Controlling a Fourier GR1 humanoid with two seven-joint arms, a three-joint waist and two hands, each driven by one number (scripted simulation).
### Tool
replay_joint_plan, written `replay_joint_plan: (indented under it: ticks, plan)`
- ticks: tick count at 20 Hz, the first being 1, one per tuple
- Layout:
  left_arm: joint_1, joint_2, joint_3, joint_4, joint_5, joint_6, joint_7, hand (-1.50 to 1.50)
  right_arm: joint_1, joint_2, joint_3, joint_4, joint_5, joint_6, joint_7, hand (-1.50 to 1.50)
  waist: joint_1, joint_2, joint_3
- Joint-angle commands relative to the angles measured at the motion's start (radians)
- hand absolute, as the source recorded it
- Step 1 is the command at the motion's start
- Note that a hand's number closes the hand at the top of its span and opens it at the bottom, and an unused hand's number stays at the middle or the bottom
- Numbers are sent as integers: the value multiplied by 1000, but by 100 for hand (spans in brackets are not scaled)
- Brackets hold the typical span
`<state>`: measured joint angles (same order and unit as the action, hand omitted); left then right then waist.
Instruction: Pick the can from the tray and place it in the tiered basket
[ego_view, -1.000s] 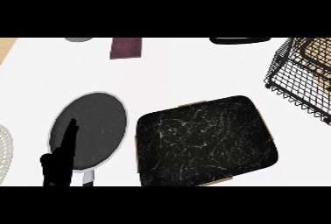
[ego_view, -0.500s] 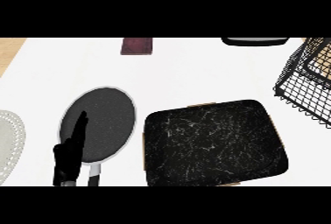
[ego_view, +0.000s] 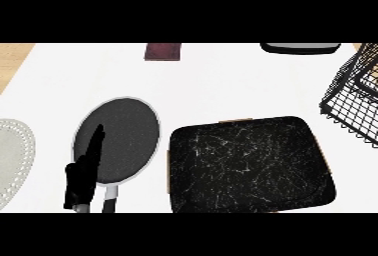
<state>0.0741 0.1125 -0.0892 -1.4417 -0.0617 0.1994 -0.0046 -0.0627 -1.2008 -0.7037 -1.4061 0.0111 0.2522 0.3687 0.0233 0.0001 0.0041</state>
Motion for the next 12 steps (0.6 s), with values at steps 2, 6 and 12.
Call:
replay_joint_plan:
  ticks: [2, 6, 12]
  plan:
    - [-41, 29, 40, 100, 29, -53, -13, 0, -172, -28, 193, 127, 38, -48, -15, 150, 23, 12, -5]
    - [-55, -7, 22, 97, 8, -21, 0, 0, -269, -10, 304, 241, 104, -49, -109, 150, 18, 11, -4]
    - [9, -38, 4, 120, -5, -10, -46, 0, -348, 96, 423, 317, 219, -117, -137, 150, 7, 8, -4]
